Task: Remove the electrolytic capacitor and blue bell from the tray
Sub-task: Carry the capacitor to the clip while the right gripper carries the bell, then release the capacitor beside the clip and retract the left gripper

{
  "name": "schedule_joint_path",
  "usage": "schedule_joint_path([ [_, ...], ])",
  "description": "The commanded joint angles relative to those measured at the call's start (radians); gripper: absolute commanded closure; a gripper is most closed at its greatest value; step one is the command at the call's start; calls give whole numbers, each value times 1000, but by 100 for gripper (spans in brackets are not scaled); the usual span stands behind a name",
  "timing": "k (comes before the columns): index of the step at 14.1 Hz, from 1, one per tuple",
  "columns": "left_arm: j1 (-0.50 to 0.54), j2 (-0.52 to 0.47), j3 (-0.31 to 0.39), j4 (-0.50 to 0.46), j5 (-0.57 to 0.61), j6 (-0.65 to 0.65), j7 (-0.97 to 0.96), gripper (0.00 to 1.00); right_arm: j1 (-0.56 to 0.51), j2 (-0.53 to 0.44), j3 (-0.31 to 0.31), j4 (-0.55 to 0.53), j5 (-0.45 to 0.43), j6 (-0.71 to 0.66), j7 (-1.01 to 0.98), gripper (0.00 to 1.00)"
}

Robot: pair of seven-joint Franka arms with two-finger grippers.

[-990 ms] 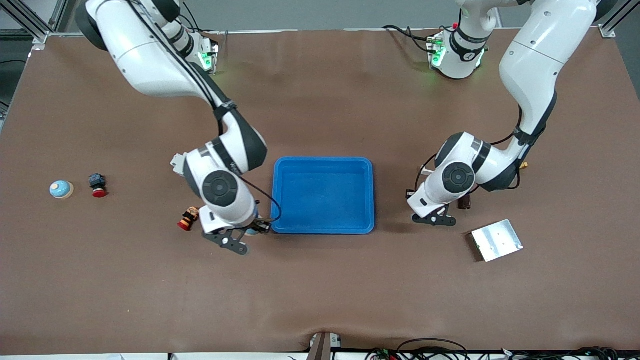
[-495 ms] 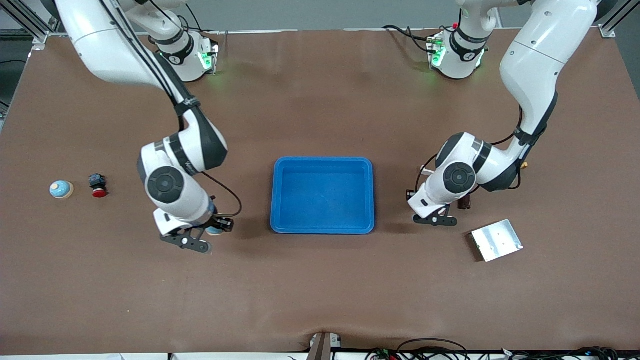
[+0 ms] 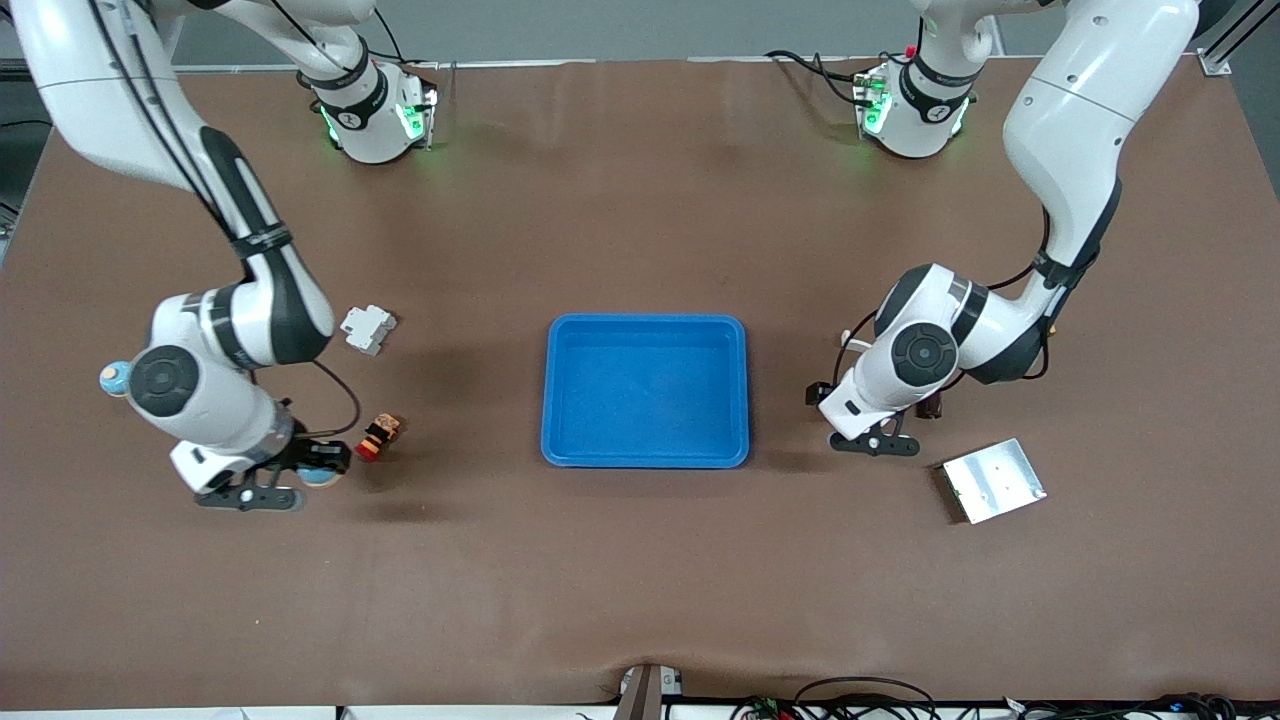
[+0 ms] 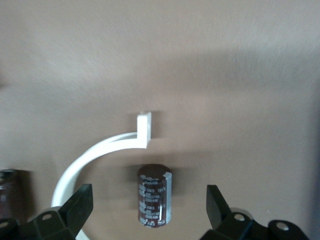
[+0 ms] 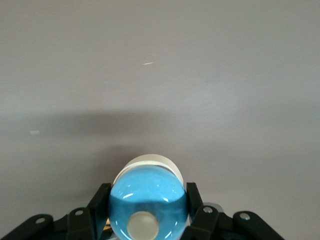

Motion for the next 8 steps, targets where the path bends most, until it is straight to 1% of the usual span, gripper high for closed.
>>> schedule_joint_path([
  [1,40,-92,-16,-12,18,-64,-9,0,-96,13,26,-61,-5,109,-124,100],
  [3,79,-138,-30,-4,-34,-147,2,0,-142,45,39,-52,38,114,-195,100],
  [4,119,-164,-58,-4,-75,-164,17,0,-156,53,42,-47,79,114,-240,100],
  [6,222,-223,-114,-12,-94,-201,93,0,-176,75,40,-24,168,97,-329,100],
  [7,286,-247,-157,-10,-117,-243,151,0,-185,75,39,-23,193,85,-360,100],
  [8,363,-270,-202,-12,-147,-279,220,0,-199,75,39,-21,198,64,-373,100],
])
